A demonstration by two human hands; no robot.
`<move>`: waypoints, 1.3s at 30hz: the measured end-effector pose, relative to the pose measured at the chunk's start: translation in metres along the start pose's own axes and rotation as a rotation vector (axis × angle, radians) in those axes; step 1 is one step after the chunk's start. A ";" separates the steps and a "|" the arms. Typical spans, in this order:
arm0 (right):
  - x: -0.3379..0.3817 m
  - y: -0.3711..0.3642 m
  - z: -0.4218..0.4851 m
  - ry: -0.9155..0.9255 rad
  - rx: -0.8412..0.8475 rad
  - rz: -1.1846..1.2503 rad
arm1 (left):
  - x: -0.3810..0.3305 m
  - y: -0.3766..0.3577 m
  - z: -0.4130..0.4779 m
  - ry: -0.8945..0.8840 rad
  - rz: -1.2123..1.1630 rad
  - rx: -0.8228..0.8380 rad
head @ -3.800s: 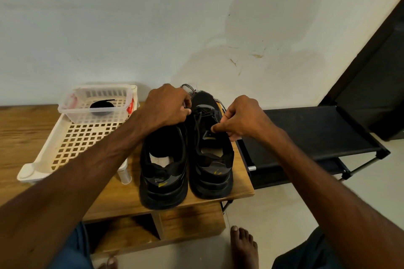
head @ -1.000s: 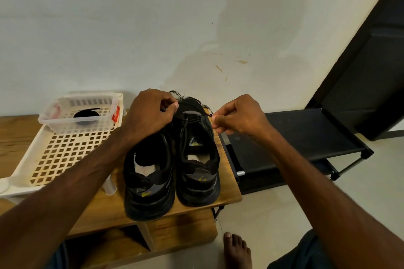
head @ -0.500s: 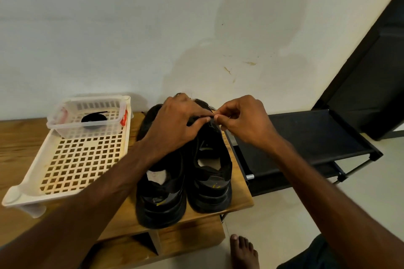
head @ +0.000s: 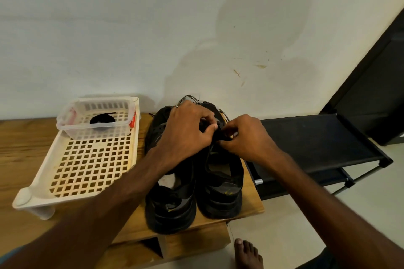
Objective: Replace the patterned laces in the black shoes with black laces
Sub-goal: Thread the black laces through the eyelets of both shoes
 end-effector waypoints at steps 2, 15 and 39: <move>0.001 -0.005 0.002 -0.035 -0.048 -0.029 | -0.001 -0.005 -0.001 0.074 -0.028 0.036; -0.004 -0.003 -0.007 -0.060 -0.202 0.167 | -0.002 -0.023 -0.001 0.237 0.086 0.138; -0.003 -0.001 -0.007 -0.072 -0.204 0.233 | -0.011 -0.023 -0.001 0.253 0.107 0.231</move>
Point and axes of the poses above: each hand's wrist, its own z-axis towards the middle knuckle, its own y-axis out of the back of the hand, x = y × z, the point moved 2 cm from there along z, towards the middle knuckle, and after that the axes turned 11 degrees about x, right-handed, at the moved point
